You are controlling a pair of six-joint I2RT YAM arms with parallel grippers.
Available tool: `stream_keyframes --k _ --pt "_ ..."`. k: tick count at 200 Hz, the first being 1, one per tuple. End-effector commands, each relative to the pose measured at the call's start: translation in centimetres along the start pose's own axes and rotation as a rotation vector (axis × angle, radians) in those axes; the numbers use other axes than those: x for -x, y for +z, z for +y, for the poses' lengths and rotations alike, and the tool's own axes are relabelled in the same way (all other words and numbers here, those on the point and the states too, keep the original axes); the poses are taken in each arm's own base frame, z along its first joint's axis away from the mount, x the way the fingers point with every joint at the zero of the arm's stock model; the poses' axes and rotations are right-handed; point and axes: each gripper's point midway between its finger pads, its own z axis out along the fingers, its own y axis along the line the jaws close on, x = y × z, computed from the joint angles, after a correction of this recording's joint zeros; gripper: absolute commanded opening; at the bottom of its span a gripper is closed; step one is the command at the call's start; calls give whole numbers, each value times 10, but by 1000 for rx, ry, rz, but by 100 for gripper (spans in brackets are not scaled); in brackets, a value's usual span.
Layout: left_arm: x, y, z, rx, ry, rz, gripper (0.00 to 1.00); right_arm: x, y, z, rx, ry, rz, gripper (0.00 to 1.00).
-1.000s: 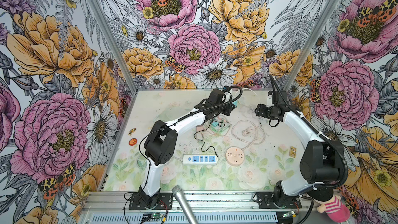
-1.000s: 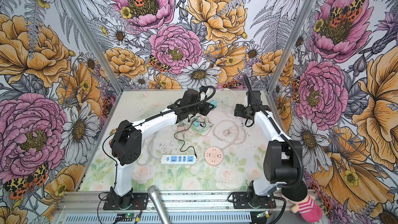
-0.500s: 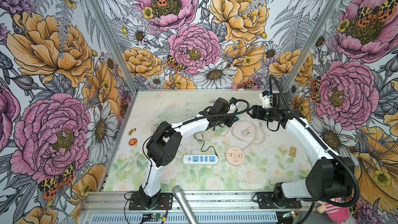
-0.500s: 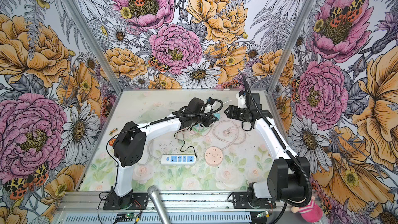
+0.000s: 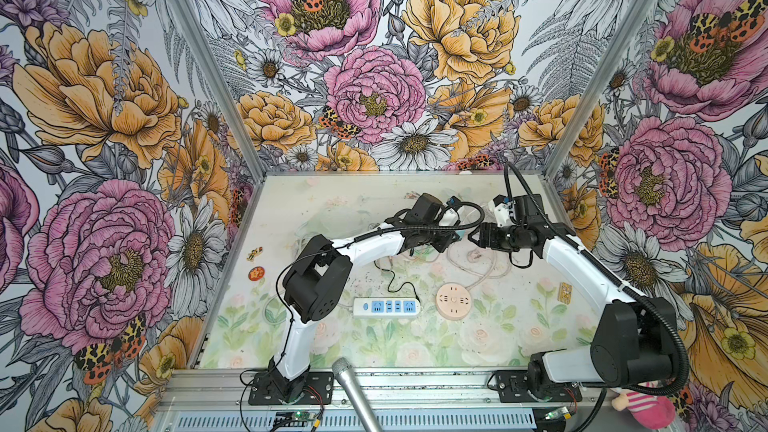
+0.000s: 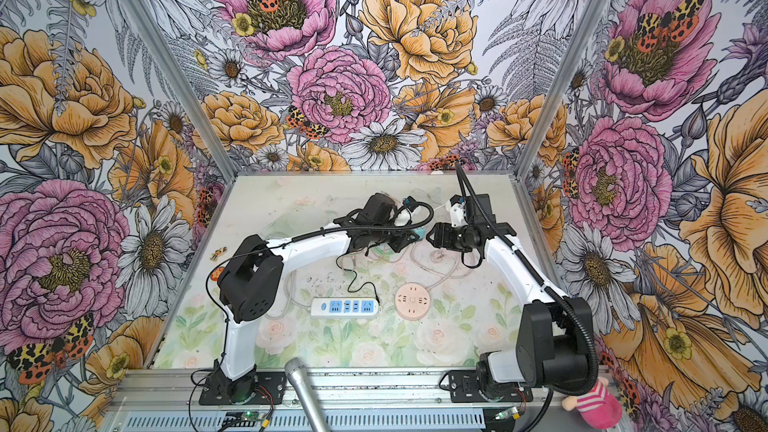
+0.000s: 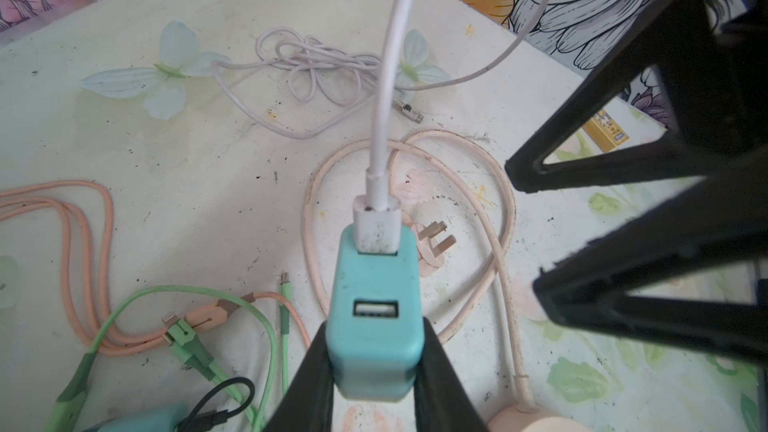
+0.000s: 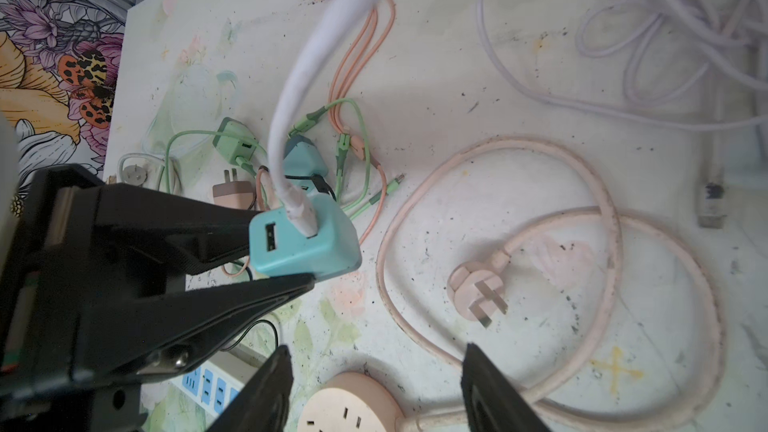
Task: Insert the plug
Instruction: 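Grasp the teal charger with the right gripper while the left holds it up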
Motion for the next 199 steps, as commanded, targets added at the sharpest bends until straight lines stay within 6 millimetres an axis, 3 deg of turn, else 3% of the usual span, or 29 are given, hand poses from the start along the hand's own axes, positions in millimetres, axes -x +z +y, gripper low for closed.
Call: stream_keyframes --k 1,97,199 --pt "19 -17 -21 -71 72 -48 13 5 -8 16 52 -65 -37 66" --pt "9 -26 -46 -180 172 -35 14 -1 6 18 113 -48 -16 66" --pt "9 -18 -55 -209 194 -28 15 -10 13 24 175 -32 3 66"
